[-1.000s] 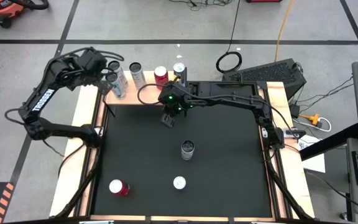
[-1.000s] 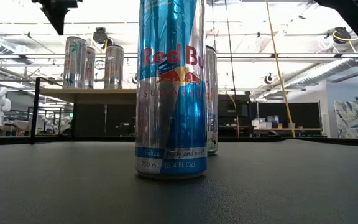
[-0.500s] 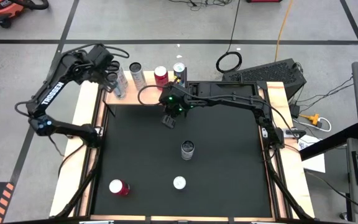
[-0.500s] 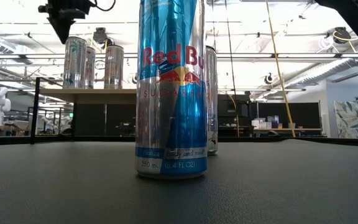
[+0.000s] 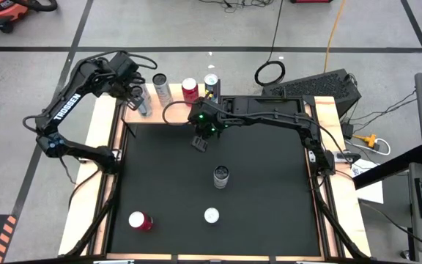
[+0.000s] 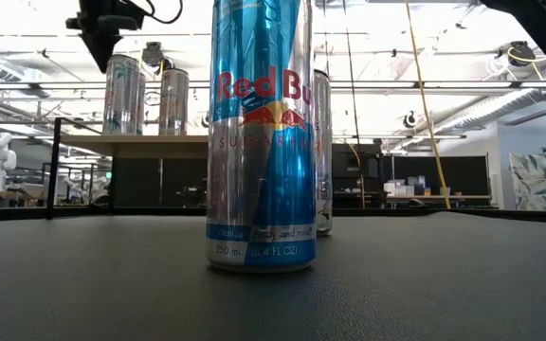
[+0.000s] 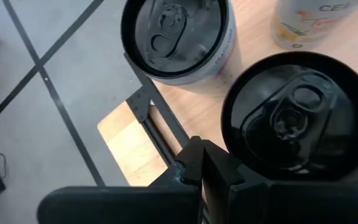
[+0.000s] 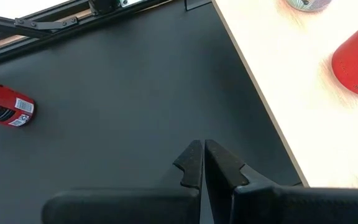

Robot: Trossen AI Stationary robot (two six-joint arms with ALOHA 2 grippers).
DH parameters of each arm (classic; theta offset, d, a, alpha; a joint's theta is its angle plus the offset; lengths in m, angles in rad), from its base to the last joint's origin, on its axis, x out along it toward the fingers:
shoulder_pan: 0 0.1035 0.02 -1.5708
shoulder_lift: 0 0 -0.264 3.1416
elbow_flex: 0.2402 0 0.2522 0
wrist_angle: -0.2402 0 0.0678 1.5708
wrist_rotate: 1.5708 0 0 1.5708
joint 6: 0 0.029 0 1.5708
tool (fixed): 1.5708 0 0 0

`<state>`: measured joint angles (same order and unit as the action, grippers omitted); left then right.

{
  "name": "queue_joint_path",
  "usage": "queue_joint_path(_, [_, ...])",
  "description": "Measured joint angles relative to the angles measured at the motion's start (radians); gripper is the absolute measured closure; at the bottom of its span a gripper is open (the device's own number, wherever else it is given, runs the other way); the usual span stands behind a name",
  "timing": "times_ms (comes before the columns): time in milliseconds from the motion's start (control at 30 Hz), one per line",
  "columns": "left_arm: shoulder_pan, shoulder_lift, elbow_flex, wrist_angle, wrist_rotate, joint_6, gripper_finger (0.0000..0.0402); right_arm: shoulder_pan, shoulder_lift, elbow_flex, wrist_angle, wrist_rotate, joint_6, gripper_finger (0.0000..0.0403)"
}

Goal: Place canned beverage on shelf
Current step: Adjust the white pink soda can on the shelf

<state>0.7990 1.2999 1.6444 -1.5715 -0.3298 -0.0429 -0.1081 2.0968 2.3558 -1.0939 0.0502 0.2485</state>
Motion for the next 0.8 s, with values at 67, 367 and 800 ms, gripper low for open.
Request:
queue_joint_path(67, [-0.001, -0.009, 0.0, 0.0, 0.005, 0.0, 0.0394, 0.0, 0.0, 0.0, 0.0, 0.0, 0.0, 0.0403])
queue_joint_path(367, [-0.015, -0.109, 0.0, 0.002, -0.037, 0.023, 0.0394, 0.0, 0.0, 0.0, 0.006, 0.0, 0.0, 0.0403])
queue_joint_path(800, [-0.069, -0.11, 0.0, 0.136, 0.074, 0.126, 0.0394, -0.001, 0.0, 0.0, 0.02, 0.0, 0.001, 0.0403])
